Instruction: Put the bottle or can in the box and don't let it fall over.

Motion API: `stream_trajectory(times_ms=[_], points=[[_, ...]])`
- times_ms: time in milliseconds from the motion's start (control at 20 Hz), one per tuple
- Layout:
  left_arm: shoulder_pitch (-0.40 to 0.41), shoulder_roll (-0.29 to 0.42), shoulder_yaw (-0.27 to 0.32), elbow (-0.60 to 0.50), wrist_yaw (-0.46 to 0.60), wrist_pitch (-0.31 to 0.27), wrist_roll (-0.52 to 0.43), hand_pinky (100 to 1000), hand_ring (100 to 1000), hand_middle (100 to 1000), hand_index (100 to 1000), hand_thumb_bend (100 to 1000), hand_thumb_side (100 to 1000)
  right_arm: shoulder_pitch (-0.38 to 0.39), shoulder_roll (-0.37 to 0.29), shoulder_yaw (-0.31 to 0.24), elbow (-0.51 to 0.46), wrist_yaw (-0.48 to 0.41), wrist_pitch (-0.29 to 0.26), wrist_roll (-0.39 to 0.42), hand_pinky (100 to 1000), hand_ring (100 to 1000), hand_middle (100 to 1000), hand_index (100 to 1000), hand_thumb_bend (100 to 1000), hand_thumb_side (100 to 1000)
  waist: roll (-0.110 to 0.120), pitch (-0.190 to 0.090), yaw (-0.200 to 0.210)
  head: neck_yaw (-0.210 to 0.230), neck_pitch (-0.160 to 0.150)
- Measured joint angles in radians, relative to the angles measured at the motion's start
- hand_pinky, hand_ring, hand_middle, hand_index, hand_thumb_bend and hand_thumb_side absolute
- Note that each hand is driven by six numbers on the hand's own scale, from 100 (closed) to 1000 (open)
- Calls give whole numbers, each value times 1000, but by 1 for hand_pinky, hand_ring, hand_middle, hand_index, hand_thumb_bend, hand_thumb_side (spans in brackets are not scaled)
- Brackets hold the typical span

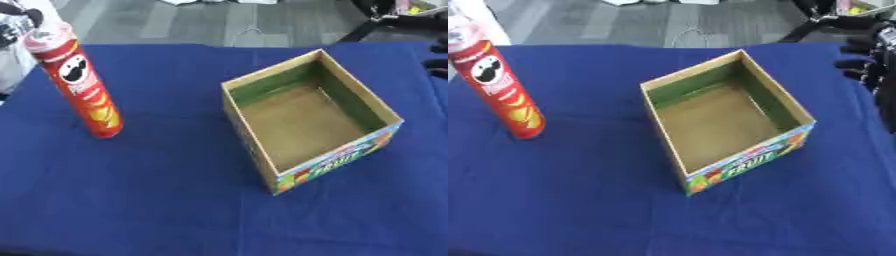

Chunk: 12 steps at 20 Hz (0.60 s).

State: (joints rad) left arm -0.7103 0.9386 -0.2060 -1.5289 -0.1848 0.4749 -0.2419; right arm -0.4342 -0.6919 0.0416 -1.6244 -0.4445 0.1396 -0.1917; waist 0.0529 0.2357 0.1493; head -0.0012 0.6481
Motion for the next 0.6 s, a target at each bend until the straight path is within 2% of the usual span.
stream_trajectory(times_ms=[200, 600], points=[[-21, -15, 0, 23, -20, -1, -14, 792, 893, 940, 914, 338, 887, 0, 0, 2, 0, 0, 0, 0, 876, 761, 769, 804, 100, 977, 0, 1, -1, 2, 0], [-41, -34, -1, 42, -39, -20, -35, 783, 892, 938, 911, 337, 885, -1, 0, 3, 0, 0, 2, 2, 876, 761, 769, 804, 100, 976, 3, 5, -2, 4, 0]])
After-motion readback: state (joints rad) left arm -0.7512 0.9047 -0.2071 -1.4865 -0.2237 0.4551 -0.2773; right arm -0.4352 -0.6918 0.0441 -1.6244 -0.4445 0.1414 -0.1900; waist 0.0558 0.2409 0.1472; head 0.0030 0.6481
